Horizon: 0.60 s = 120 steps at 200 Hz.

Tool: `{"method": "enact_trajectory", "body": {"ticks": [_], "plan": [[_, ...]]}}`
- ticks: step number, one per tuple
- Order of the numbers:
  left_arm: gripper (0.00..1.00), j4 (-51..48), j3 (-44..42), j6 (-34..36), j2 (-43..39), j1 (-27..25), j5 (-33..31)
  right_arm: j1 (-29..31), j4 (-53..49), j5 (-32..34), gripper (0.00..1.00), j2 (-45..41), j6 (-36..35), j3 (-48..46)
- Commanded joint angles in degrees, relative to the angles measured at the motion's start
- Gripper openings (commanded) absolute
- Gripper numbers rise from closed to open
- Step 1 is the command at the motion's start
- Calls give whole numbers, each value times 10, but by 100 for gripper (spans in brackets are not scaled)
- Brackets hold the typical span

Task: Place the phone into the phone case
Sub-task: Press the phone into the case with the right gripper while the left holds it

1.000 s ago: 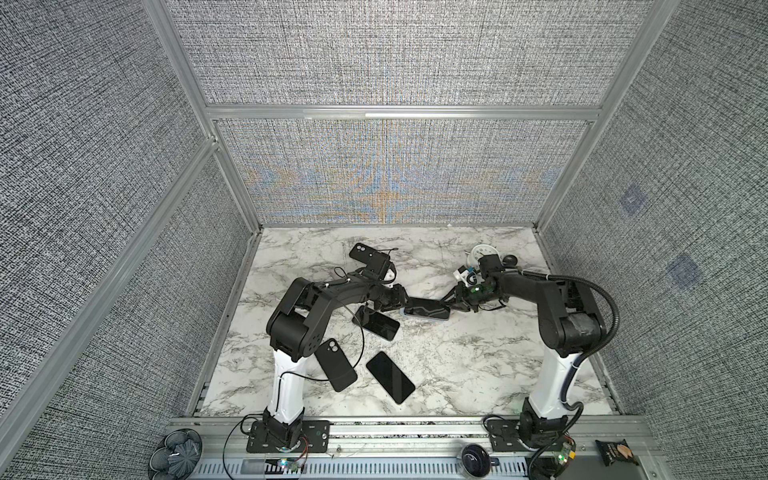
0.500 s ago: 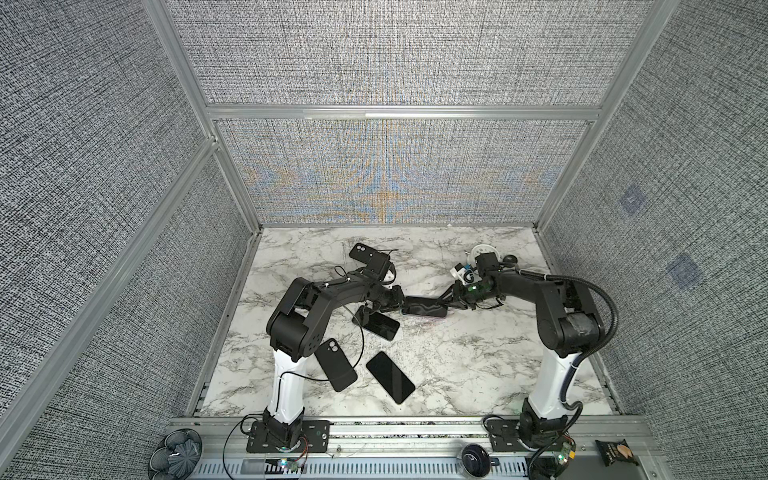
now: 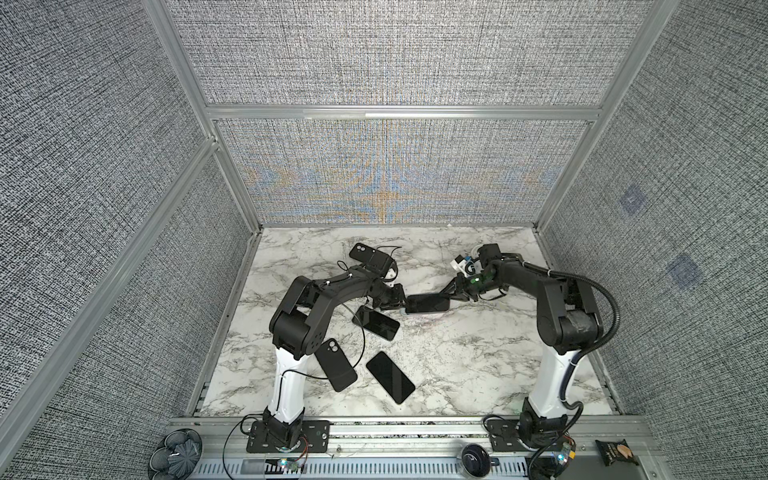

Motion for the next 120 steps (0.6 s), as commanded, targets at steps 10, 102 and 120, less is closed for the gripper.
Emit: {"method": "enact_trajectory", "body": {"ticks": [10, 102, 120], "plan": [[38, -1, 11, 11, 7, 2, 6, -1, -78, 34, 1, 13, -40, 31], [38, 11, 26, 7, 18, 3, 17, -1, -180, 56, 0, 70, -139, 141], [38, 12, 30, 5, 24, 3, 20, 2, -183, 45, 0, 78, -154, 144]]}}
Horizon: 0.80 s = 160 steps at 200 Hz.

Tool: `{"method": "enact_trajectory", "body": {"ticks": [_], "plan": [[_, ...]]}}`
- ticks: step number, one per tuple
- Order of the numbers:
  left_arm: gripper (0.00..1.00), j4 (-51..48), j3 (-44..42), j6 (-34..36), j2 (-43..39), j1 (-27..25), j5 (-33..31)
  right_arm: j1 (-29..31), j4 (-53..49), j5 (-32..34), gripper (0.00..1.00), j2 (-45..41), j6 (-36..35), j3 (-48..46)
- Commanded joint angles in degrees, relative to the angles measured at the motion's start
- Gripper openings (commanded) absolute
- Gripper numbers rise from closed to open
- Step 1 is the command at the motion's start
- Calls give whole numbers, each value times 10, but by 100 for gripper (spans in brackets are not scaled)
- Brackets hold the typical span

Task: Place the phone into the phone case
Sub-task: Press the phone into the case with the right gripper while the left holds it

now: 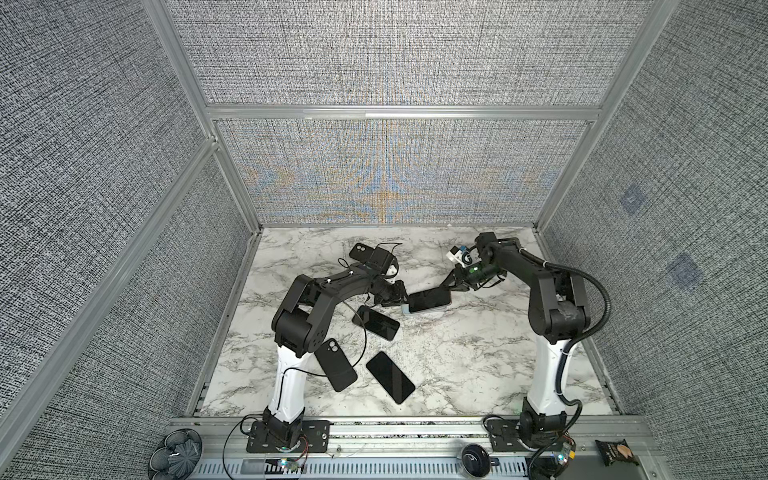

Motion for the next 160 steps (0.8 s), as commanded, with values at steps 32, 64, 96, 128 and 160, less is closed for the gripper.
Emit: {"method": "enact_trajectory", "body": {"ticks": [32, 64, 96, 128, 160], "plan": [[38, 11, 17, 3, 19, 2, 13, 12, -22, 36, 0, 17, -57, 2], [38, 9, 25, 2, 23, 2, 14, 12, -22, 33, 0, 24, -65, 9], [37, 6, 27, 1, 25, 3, 15, 9, -32, 36, 0, 37, -45, 27], [37, 21, 0, -8, 8, 3, 16, 8, 36, 45, 0, 16, 41, -30], [37, 43, -21, -19, 2, 2, 24, 11, 58, 62, 0, 9, 74, -61]]}}
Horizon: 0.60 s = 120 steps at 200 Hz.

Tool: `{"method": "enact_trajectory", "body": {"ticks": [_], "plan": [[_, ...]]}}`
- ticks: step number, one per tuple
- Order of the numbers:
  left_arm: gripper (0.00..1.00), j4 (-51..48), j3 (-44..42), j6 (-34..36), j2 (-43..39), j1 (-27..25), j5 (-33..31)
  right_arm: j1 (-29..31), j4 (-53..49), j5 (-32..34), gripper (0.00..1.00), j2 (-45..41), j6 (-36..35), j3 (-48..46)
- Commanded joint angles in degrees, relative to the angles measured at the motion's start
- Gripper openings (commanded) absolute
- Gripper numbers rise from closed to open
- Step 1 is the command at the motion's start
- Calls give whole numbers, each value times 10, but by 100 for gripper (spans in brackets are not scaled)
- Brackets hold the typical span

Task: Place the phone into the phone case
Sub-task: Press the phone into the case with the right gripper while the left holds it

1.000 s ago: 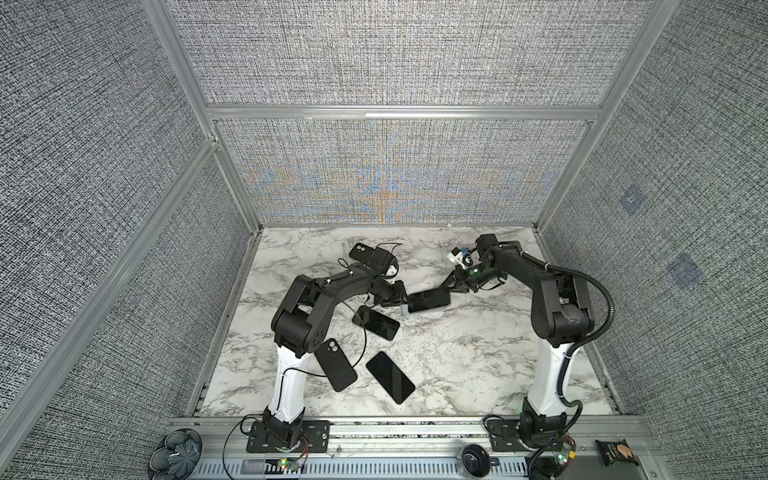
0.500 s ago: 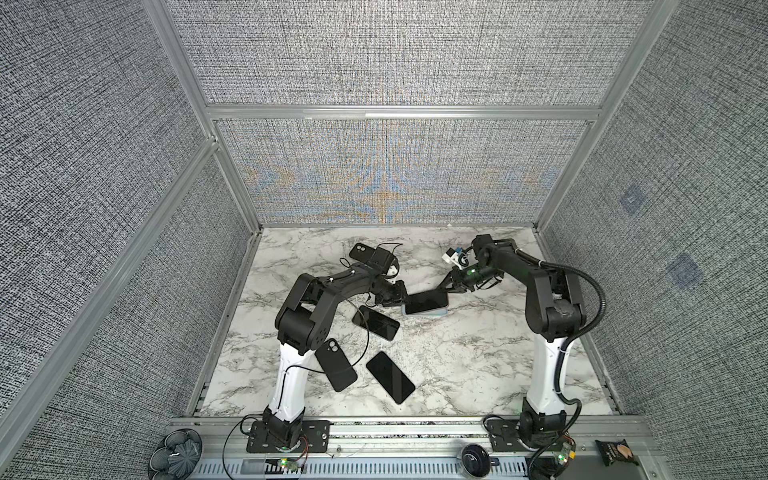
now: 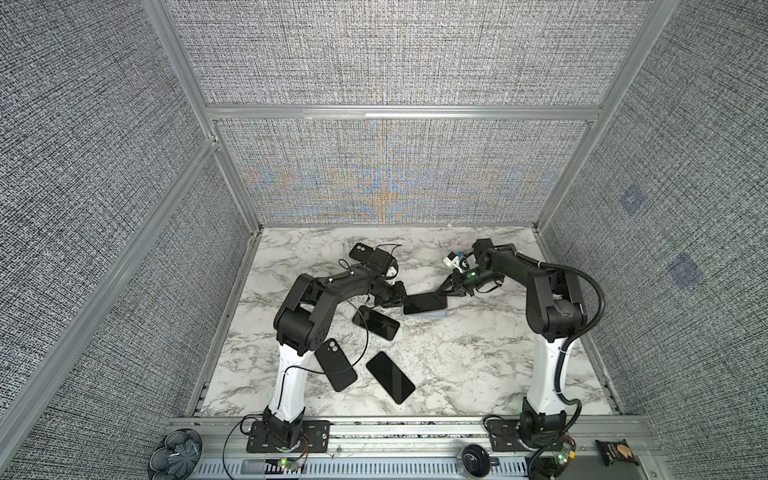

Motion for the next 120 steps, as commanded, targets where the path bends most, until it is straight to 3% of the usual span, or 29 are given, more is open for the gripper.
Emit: {"method": "enact_trajectory", "body": {"ticks": [1, 94, 120], "plan": [[37, 24, -11, -11, -7, -1, 13, 3, 14, 95, 0, 2, 42, -17], [37, 38, -29, -14, -17, -1, 14, 16, 18, 114, 0, 16, 32, -19], [37, 39, -35, -15, -22, 0, 12, 15, 21, 129, 9, 7, 32, -27]]}}
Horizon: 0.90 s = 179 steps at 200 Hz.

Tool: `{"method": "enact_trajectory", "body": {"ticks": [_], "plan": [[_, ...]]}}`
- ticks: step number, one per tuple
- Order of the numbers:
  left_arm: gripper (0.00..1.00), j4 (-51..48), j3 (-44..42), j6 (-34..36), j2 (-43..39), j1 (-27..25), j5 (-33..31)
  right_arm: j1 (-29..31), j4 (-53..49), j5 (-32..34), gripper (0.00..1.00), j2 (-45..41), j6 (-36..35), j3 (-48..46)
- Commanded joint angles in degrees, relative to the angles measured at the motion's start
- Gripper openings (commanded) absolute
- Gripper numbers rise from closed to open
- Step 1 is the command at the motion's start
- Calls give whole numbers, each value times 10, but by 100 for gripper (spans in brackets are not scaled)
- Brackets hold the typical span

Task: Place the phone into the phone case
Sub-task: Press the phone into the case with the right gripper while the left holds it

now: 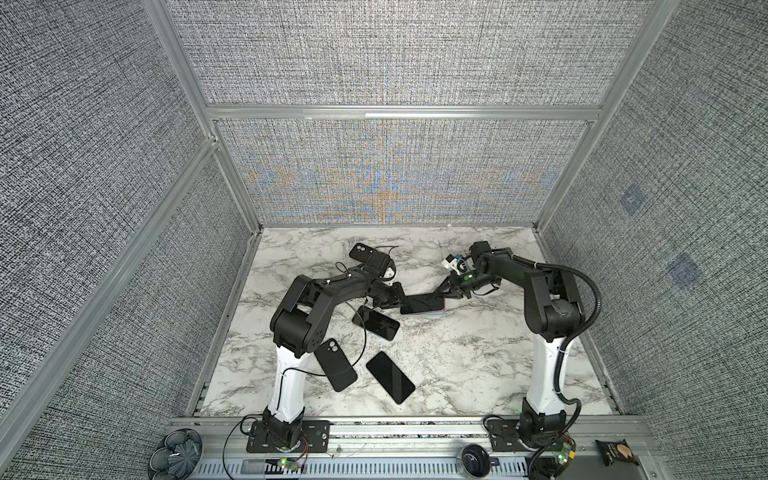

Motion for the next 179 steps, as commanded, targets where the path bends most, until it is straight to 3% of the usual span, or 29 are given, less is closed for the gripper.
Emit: {"method": "enact_trajectory", "body": {"ticks": [1, 116, 179], "plan": [[37, 8, -5, 0, -7, -2, 13, 7, -21, 132, 9, 0, -2, -10], [37, 16, -25, -2, -20, -2, 3, 14, -28, 172, 48, -39, -6, -14], [38, 14, -23, 2, -20, -2, 2, 30, -27, 176, 47, -29, 6, -5]]}}
